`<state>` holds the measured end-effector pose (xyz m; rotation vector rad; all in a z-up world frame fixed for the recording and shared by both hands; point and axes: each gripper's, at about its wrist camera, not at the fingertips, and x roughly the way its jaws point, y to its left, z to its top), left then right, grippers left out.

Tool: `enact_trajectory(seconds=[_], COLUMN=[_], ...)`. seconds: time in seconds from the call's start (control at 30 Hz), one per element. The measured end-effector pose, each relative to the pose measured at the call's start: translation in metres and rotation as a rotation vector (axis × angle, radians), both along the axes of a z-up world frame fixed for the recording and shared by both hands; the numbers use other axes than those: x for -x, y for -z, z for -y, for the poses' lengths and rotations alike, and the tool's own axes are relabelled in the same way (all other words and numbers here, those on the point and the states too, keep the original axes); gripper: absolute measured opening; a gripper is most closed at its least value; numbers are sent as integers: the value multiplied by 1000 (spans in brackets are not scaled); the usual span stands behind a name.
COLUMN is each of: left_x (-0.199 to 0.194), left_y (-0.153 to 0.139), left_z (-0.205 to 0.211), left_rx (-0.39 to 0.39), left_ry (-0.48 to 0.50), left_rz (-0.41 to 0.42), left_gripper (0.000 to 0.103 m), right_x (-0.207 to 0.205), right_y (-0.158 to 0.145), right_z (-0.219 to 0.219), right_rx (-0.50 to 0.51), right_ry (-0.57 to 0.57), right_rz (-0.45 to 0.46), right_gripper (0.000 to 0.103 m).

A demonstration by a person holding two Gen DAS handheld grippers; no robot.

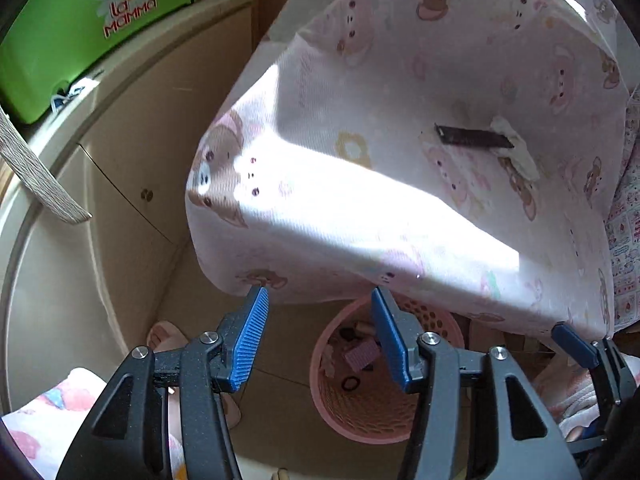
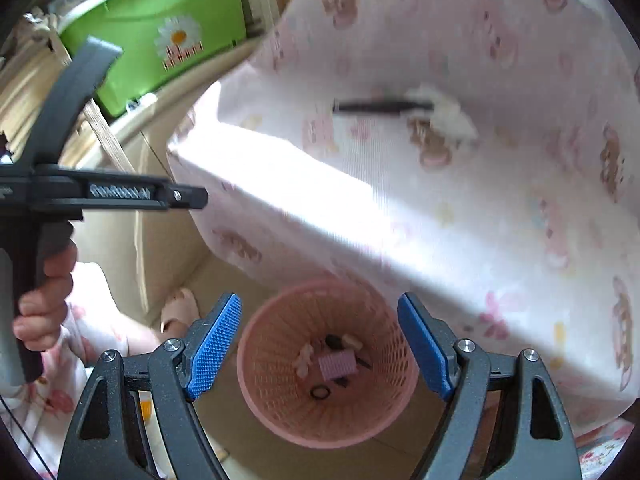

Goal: Collect trash
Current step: 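Open both tools to drop the tissue and pink box into the wastebasket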

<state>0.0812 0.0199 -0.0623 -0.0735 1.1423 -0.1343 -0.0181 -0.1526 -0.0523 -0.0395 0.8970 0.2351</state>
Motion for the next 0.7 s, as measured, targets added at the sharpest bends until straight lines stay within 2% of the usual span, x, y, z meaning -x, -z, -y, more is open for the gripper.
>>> enact_trajectory(seconds=[0.13, 0.2, 0.33, 0.5, 0.7], left_x=[1, 1, 1, 3, -25], left_y=[-10, -10, -16, -44, -94], left_z=[4, 5, -1, 10, 24], left_rx=[17, 30, 44, 10, 13], left_ry=[11, 4, -22, -19, 19], left_rz=[52, 63, 104, 212, 293], left_gripper=[58, 64, 66, 70, 75], right_x=[-1, -5, -12, -18, -51], right_y=[-27, -35, -51, -79, -130], right_z=[12, 19, 38, 49, 76], right_rx=[-17, -19, -31, -4, -9], right_ry=[62, 95, 156, 182, 212], right_rz=[111, 142, 184, 280, 337], right_gripper=[82, 82, 82, 82, 85])
